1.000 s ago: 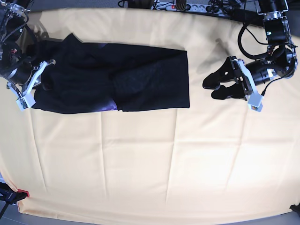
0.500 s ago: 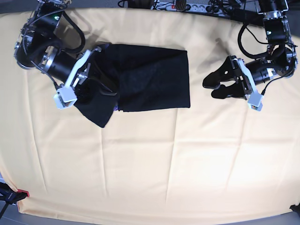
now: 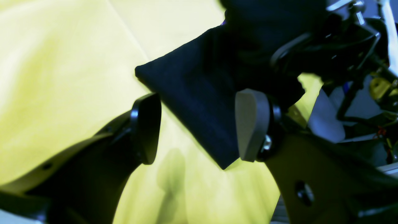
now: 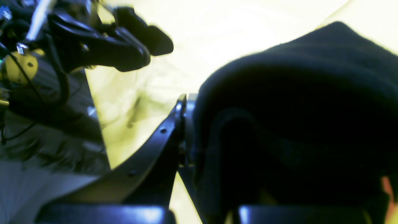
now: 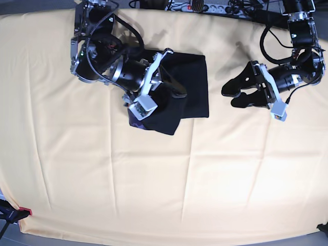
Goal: Fold the T-shirt properly
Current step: 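Fold the shirt end held by the right gripper over toward the left gripper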
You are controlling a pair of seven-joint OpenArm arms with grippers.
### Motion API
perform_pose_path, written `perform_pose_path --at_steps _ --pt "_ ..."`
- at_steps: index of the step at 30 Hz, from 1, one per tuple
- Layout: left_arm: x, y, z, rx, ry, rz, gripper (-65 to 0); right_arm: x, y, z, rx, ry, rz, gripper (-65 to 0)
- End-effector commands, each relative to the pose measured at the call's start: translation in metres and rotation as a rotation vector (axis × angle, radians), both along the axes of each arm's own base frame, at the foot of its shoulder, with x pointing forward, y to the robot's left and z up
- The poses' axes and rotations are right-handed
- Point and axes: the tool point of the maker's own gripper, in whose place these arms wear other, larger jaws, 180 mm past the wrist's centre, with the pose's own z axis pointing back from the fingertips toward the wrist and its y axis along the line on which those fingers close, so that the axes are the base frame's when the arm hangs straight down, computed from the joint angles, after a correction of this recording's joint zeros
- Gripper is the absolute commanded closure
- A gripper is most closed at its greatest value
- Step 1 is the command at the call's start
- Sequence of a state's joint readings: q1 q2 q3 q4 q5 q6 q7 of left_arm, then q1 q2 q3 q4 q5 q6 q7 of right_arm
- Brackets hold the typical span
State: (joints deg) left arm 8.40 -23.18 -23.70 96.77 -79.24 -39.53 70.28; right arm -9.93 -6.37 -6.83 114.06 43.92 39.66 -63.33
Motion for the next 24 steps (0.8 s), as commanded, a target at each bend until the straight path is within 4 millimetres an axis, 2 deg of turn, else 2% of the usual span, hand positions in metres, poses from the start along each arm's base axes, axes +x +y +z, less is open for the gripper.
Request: perform_pose_path --at_steps 1,4,5,6,9,12,15,17,19,20,22,24 --pt "0.005 0.002 0.016 -0.016 -0.054 -0.001 -38.5 0.006 0.013 0.026 0.089 -0.061 0.022 -2.9" --pt "0.005 0.002 0.016 -0.014 -0.054 -0.002 -38.5 0.007 0.032 0.043 0.111 -0.110 0.082 -36.2" --pt "0.005 0.003 0.016 -0.011 -0.054 -0.002 -38.5 0.007 0.037 0.048 0.116 -0.129 0.101 -44.9" --pt "0.005 0.004 0.016 -0.005 -0.055 -0.003 -38.5 0.008 0.041 0.053 0.116 -0.147 0.118 -50.3" --pt "0.005 0.011 0.017 0.027 -0.054 -0.009 -38.5 0.010 0.047 0.069 0.115 -0.207 0.151 -51.7" --pt "0.005 0.018 0.018 0.058 -0.054 -0.015 -38.5 0.013 0.044 0.078 0.075 -0.254 0.159 -51.6" --pt "0.005 0.023 0.018 0.083 -0.052 -0.021 -38.5 0.018 0.030 0.084 0.039 -0.292 0.118 -50.4" --pt "0.006 0.025 0.019 0.093 -0.052 -0.023 -38.5 0.030 0.014 0.084 -0.004 -0.311 0.049 -45.7" --pt "0.005 0.027 0.019 0.100 -0.051 -0.024 -38.5 0.044 -0.008 0.081 -0.051 -0.314 -0.042 -33.0" --pt "0.005 0.027 0.019 0.104 -0.050 -0.026 -38.5 0.052 -0.021 0.079 -0.059 -0.300 -0.097 -23.7" --pt "0.005 0.027 0.019 0.103 -0.050 -0.025 -38.5 0.063 -0.045 0.076 -0.062 -0.278 -0.188 -1.0" --pt "0.005 0.027 0.019 0.103 -0.050 -0.026 -38.5 0.070 -0.070 0.073 -0.051 -0.271 -0.276 0.0"
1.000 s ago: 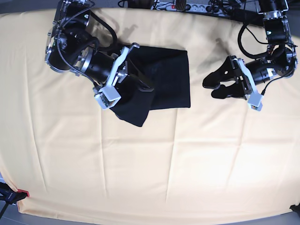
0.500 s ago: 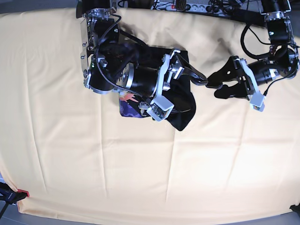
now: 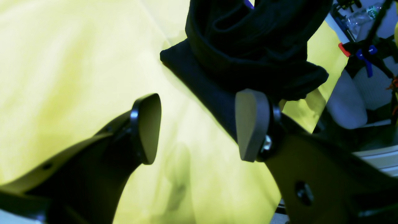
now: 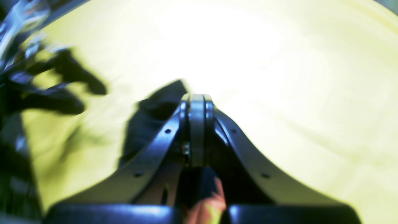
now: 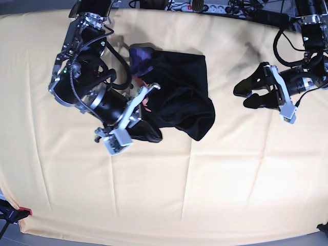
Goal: Fold the T-shirt properly
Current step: 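Fold the shirt end held by the right gripper over toward the left gripper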
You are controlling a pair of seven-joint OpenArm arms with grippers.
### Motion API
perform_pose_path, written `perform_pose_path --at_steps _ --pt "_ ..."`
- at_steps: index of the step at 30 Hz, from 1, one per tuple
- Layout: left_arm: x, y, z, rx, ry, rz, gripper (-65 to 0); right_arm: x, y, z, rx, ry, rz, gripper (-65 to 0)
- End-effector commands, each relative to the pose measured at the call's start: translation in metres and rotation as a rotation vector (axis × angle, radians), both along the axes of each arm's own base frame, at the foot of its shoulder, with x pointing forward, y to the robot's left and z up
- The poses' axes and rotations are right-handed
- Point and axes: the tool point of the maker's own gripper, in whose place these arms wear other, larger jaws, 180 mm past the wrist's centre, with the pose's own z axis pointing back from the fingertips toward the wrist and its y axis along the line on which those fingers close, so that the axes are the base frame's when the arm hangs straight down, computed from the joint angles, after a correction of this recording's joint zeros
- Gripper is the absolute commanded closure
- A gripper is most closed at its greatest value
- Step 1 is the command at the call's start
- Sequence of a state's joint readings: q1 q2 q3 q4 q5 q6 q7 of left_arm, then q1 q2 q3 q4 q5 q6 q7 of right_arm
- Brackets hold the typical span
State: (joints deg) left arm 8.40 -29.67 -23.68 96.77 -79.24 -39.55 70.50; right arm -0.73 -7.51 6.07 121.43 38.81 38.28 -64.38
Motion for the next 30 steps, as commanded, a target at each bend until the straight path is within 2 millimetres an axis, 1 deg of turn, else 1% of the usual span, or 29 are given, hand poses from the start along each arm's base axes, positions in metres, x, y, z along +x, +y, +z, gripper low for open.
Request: perform_pose_path --at_steps 1,3,5,7,9,11,13,17,20,21,22,24,26,27,28,29,30 --pt "0.005 0.001 0.015 -0.011 -0.051 -0.007 -38.5 0.002 -0.007 0.013 0.036 -0.047 -0.025 0.0" --pt "0.005 0.001 0.016 -0.012 -0.052 -0.007 -38.5 0.002 -0.028 0.001 0.025 -0.012 -0.087 0.0" --pt "0.005 0.001 0.016 -0.013 -0.052 -0.007 -38.5 -0.004 -0.039 -0.015 -0.001 0.030 -0.104 0.0" --pt "0.005 0.001 0.016 -0.013 -0.053 -0.007 -38.5 -0.013 -0.039 -0.034 -0.011 0.088 -0.088 0.0" --pt "0.005 0.001 0.016 -0.013 -0.052 -0.007 -38.5 -0.024 -0.031 -0.054 -0.013 0.144 -0.043 0.0" --pt "0.005 0.000 0.017 -0.019 -0.054 -0.008 -38.5 -0.033 -0.016 -0.067 0.010 0.188 0.005 0.0" --pt "0.005 0.000 0.018 -0.029 -0.056 -0.009 -38.5 -0.043 0.004 -0.072 0.044 0.212 0.065 0.0" --pt "0.005 -0.004 0.028 -0.085 -0.071 -0.015 -38.5 -0.063 0.053 -0.064 0.065 0.197 0.225 0.0" --pt "0.005 -0.005 0.029 -0.082 -0.074 -0.019 -38.5 -0.082 0.094 -0.051 0.074 0.165 0.372 0.0" --pt "0.005 -0.005 0.029 -0.081 -0.076 -0.019 -38.5 -0.090 0.106 -0.049 0.058 0.155 0.420 0.0" --pt "0.006 -0.005 0.030 -0.080 -0.080 -0.021 -38.5 -0.095 0.115 -0.050 0.025 0.143 0.455 0.0" --pt "0.005 -0.007 0.033 -0.078 -0.088 -0.027 -38.5 -0.095 0.124 -0.051 -0.055 0.103 0.484 0.0" --pt "0.005 -0.010 0.038 -0.072 -0.108 -0.041 -37.8 -0.080 0.124 -0.043 -0.099 0.038 0.469 0.0" --pt "0.004 -0.013 0.041 -0.067 -0.121 -0.051 -35.0 -0.070 0.122 -0.036 -0.114 -0.001 0.452 0.0" --pt "0.002 -0.017 0.045 -0.061 -0.137 -0.064 -29.3 -0.059 0.119 -0.028 -0.125 -0.043 0.432 0.0" --pt "0.000 -0.021 0.049 -0.055 -0.153 -0.079 -20.1 -0.048 0.116 -0.022 -0.140 -0.082 0.408 0.0" --pt "-0.003 -0.025 0.054 -0.049 -0.169 -0.095 -7.7 -0.036 0.111 -0.017 -0.162 -0.114 0.380 0.0"
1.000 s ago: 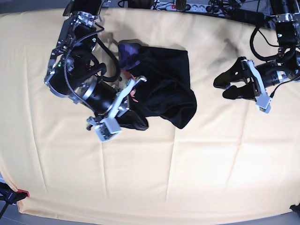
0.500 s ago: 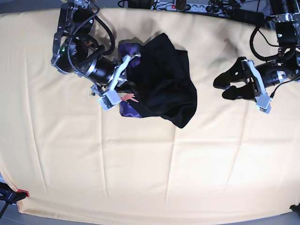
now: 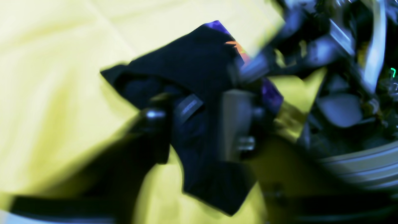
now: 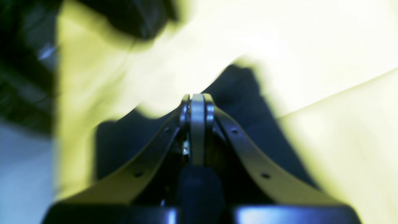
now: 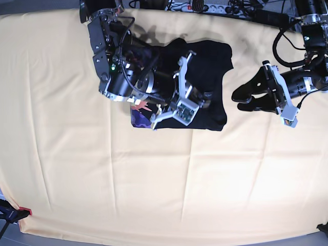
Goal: Fold the T-shirt properly
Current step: 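Fold the shirt end held by the right gripper over toward the left gripper, then flip the folded bundle over with both grippers, graphic side up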
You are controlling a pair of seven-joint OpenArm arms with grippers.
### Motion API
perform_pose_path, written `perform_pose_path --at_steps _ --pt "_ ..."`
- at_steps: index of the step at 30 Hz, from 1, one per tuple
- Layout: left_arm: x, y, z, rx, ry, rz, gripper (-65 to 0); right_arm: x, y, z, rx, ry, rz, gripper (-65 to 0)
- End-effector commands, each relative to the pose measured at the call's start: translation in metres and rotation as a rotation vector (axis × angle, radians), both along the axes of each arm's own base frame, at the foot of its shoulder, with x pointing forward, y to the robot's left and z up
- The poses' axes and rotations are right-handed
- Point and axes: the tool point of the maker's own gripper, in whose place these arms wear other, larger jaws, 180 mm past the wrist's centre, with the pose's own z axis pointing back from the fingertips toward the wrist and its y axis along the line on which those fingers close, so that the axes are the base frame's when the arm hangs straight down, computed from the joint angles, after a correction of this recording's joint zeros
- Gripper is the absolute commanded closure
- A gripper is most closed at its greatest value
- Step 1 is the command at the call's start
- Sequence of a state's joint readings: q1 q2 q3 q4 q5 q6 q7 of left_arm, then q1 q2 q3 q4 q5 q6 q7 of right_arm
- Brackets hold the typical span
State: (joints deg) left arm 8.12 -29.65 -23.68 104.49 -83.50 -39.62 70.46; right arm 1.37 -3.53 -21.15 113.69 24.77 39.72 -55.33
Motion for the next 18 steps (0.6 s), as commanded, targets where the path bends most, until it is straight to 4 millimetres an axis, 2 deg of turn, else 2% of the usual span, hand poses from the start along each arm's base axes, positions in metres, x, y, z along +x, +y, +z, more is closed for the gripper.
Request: perform_pose_path --at_steps 1,5,8,10,13,18 --pt "-0.002 -0.005 0.016 -0.006 -0.055 -0.027 0.0 0.012 -0.003 0.017 0.022 -0.058 -0.030 0.0" --pt "-0.026 -0.036 0.025 0.022 -0.094 -0.145 0.0 0.052 -0.035 0.015 -0.015 -0.092 -0.150 0.0" --pt "-0.049 -0.065 0.020 0.048 -0.084 -0.275 0.0 0.079 -0.057 0.000 -0.059 -0.075 -0.177 0.0" --pt "-0.062 -0.078 0.000 0.133 -0.055 -0.342 0.0 0.095 -0.072 -0.018 -0.112 -0.040 -0.189 0.0" --pt "-0.076 -0.088 -0.030 0.241 -0.012 -0.416 0.0 0.107 -0.089 -0.036 -0.153 0.009 -0.169 0.0" --pt "-0.102 -0.090 -0.074 0.434 0.028 -0.538 0.0 0.127 -0.118 -0.051 -0.179 0.082 -0.193 0.0"
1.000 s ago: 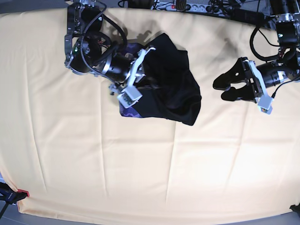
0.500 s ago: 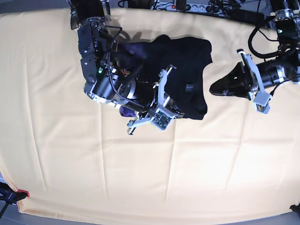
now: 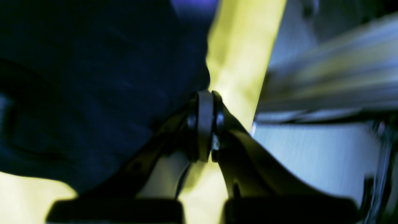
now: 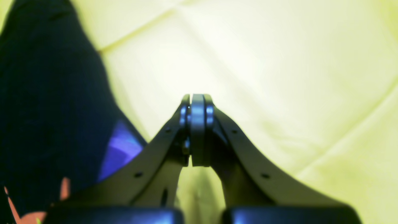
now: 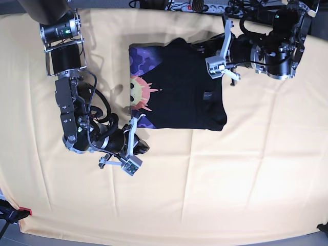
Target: Fold the T-shirt properly
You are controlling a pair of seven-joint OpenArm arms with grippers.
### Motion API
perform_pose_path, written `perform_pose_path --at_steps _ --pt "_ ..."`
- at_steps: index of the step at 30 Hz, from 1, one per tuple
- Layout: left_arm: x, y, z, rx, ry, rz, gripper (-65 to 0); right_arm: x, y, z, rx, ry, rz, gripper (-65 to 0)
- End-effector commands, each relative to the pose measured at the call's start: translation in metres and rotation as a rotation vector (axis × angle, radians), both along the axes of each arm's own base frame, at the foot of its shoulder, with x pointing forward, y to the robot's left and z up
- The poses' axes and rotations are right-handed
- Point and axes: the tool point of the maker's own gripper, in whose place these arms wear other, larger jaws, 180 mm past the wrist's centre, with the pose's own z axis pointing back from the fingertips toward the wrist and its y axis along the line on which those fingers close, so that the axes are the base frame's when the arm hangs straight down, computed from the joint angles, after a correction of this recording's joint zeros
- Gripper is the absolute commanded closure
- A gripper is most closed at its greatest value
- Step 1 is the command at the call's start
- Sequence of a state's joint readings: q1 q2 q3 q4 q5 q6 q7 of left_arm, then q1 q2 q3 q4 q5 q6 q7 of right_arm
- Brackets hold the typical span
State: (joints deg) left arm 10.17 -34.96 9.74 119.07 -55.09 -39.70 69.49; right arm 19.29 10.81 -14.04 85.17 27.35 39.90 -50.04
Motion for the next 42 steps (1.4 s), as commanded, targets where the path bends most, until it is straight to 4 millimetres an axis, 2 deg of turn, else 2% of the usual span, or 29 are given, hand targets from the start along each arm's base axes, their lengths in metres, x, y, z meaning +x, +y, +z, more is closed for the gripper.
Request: perform_pose_path --at_steps 1,4,7,12,18,23,27,29,32,34,37,40,42 --pt "-0.001 -0.001 0.002 0.001 -0.026 -0.023 0.0 0.010 -0.002 0.015 0.033 -0.034 -0.001 0.0" --pt "-0.003 0.006 -0.017 0.087 -0.059 -0.051 0.0 0.006 -0.015 -0.005 0.020 0.029 -0.020 0.0" --pt "0.005 0.014 -0.030 0.120 -0.085 -0.033 0.0 -0.003 -0.017 -0.024 0.006 0.086 -0.021 0.0" --pt "0.024 0.025 -0.041 0.136 -0.095 0.020 0.0 -0.029 -0.009 -0.036 0.048 0.216 0.018 0.0" --pt "0.085 0.040 -0.041 0.103 -0.140 0.137 0.0 -0.074 -0.011 -0.029 0.075 0.282 0.097 0.0" --pt "0.143 0.045 -0.046 0.005 -0.153 0.289 0.0 -0.126 -0.022 -0.020 0.052 0.238 0.143 0.0" --pt "0.194 0.036 -0.034 -0.133 -0.231 0.392 0.0 -0.173 -0.012 -0.013 0.156 0.248 0.118 0.0" --pt "0.216 0.028 -0.027 -0.192 -0.263 0.425 0.0 -0.191 -0.006 -0.017 0.192 0.264 0.069 0.0" --pt "0.234 0.021 -0.016 -0.201 -0.266 0.434 0.0 -0.197 -0.006 -0.019 0.192 0.240 -0.027 0.0" --pt "0.238 0.022 -0.003 -0.187 -0.241 0.422 0.0 -0.184 -0.015 -0.003 0.204 0.163 -0.101 0.0" --pt "0.229 0.028 0.030 -0.215 -0.183 0.398 0.0 -0.164 -0.040 0.047 0.259 -0.008 -0.186 0.0" --pt "0.207 0.038 0.071 -0.315 -0.112 0.367 0.0 -0.165 -0.055 0.106 0.384 -0.140 -0.199 0.0" --pt "0.190 0.049 0.093 -0.375 -0.079 0.346 0.0 -0.169 -0.067 0.124 0.450 -0.162 -0.215 0.0"
